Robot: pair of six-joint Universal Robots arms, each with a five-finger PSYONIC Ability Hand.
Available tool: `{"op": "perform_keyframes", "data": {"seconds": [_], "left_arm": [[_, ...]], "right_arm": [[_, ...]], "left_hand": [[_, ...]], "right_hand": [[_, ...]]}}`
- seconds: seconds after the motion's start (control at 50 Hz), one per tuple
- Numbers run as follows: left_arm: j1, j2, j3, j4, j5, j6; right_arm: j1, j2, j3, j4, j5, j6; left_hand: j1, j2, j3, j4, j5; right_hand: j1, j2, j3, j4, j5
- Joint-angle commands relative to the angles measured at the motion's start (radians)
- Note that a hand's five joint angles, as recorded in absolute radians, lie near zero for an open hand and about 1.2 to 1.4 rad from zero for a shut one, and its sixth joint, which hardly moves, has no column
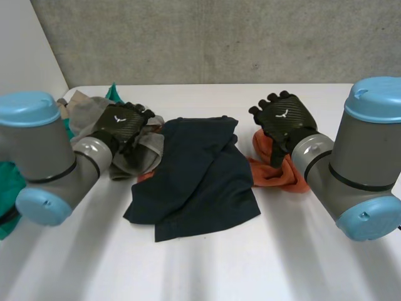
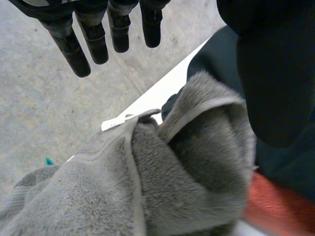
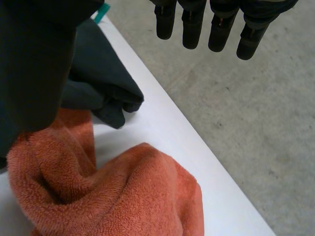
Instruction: Fold the laundry.
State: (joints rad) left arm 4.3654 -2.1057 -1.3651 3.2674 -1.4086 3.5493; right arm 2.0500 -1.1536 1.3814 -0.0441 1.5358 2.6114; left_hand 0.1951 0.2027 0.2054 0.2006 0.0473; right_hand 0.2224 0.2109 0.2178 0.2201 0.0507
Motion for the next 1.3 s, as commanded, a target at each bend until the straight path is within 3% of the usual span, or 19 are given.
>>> {"op": "perform_keyframes", "data": {"seconds": [0.02, 0.1, 0.18, 0.2, 0.26, 0.32, 0.4, 0.5, 0.56, 0.64, 0.72, 0.78, 0.8, 0.82, 0.96, 1.08, 1.2, 1.3], "left_arm": [[0.028, -0.207, 0.224, -0.069, 0.046, 0.120], [0.040, -0.301, 0.319, -0.081, 0.034, 0.209], [0.046, -0.367, 0.397, -0.077, 0.022, 0.238], [0.043, -0.388, 0.425, -0.075, 0.017, 0.235], [0.042, -0.407, 0.468, -0.078, -0.027, 0.237], [0.043, -0.346, 0.472, -0.075, -0.125, 0.237], [0.071, -0.184, 0.445, 0.004, -0.202, 0.203], [0.140, -0.050, 0.449, 0.165, -0.204, 0.134], [0.218, -0.068, 0.517, 0.167, -0.239, 0.143], [0.295, -0.184, 0.635, 0.069, -0.279, 0.189], [0.301, -0.263, 0.660, -0.005, -0.294, 0.204], [0.275, -0.241, 0.600, -0.038, -0.276, 0.185], [0.266, -0.228, 0.575, -0.041, -0.265, 0.175], [0.247, -0.193, 0.524, -0.035, -0.239, 0.166], [0.148, -0.013, 0.304, 0.040, -0.147, 0.140], [-0.006, 0.093, 0.095, 0.052, -0.046, 0.073], [-0.128, -0.006, 0.069, 0.028, 0.129, -0.015], [-0.171, -0.151, 0.184, 0.005, 0.131, -0.017]], "right_arm": [[-0.034, 0.028, 0.015, 0.015, 0.001, 0.053], [-0.053, 0.032, 0.044, 0.016, -0.003, 0.042], [-0.062, 0.045, 0.061, 0.004, 0.003, 0.018], [-0.064, 0.049, 0.068, 0.000, 0.003, 0.006], [-0.068, 0.051, 0.080, -0.007, 0.004, -0.017], [-0.068, 0.046, 0.090, -0.013, 0.010, -0.031], [-0.067, 0.042, 0.090, -0.026, 0.012, -0.045], [-0.056, 0.041, 0.088, -0.033, 0.012, -0.051], [-0.044, 0.043, 0.091, -0.031, 0.012, -0.051], [-0.033, 0.043, 0.093, -0.030, 0.012, -0.044], [-0.030, 0.040, 0.093, -0.033, 0.009, -0.044], [-0.028, 0.037, 0.093, -0.033, 0.012, -0.044], [-0.027, 0.034, 0.093, -0.033, 0.012, -0.044], [-0.027, 0.031, 0.094, -0.033, 0.012, -0.044], [-0.033, 0.008, 0.100, -0.033, 0.009, -0.044], [-0.048, -0.008, 0.099, -0.031, 0.003, -0.048], [-0.059, -0.006, 0.096, -0.026, 0.000, -0.048], [-0.056, -0.006, 0.100, -0.025, -0.002, -0.050]], "left_hand": [[-0.021, -0.028, -0.031, -0.026, -0.047], [0.015, 0.007, 0.005, 0.009, -0.012], [0.513, 0.506, 0.503, 0.508, 0.487], [0.811, 0.803, 0.801, 0.805, 0.784], [1.200, 1.192, 1.190, 1.195, 1.173], [1.201, 1.194, 1.191, 1.196, 1.174], [1.201, 1.194, 1.191, 1.196, 1.174], [1.201, 1.194, 1.191, 1.196, 1.174], [1.201, 1.194, 1.191, 1.196, 1.174], [1.201, 1.194, 1.191, 1.196, 1.174], [1.201, 1.194, 1.191, 1.196, 1.174], [0.294, 0.286, 0.284, 0.289, 0.267], [0.065, 0.057, 0.054, 0.059, 0.038], [-0.021, -0.028, -0.031, -0.026, -0.047], [-0.021, -0.028, -0.031, -0.026, -0.047], [-0.021, -0.028, -0.031, -0.026, -0.047], [-0.021, -0.028, -0.031, -0.026, -0.047], [-0.021, -0.028, -0.031, -0.026, -0.047]], "right_hand": [[0.052, 0.063, 0.057, 0.054, 0.049], [0.049, 0.061, 0.054, 0.051, 0.046], [0.049, 0.060, 0.054, 0.051, 0.046], [0.046, 0.058, 0.051, 0.048, 0.043], [0.046, 0.058, 0.051, 0.048, 0.043], [0.049, 0.061, 0.054, 0.051, 0.046], [0.046, 0.058, 0.051, 0.048, 0.043], [0.049, 0.061, 0.054, 0.051, 0.046], [0.049, 0.060, 0.054, 0.051, 0.046], [0.046, 0.058, 0.051, 0.048, 0.043], [0.037, 0.049, 0.042, 0.040, 0.035], [0.034, 0.046, 0.039, 0.037, 0.032], [0.034, 0.046, 0.039, 0.037, 0.032], [0.034, 0.046, 0.039, 0.037, 0.032], [0.028, 0.040, 0.033, 0.031, 0.026], [0.026, 0.037, 0.030, 0.028, 0.023], [0.023, 0.034, 0.027, 0.025, 0.020], [0.023, 0.034, 0.027, 0.025, 0.020]]}}
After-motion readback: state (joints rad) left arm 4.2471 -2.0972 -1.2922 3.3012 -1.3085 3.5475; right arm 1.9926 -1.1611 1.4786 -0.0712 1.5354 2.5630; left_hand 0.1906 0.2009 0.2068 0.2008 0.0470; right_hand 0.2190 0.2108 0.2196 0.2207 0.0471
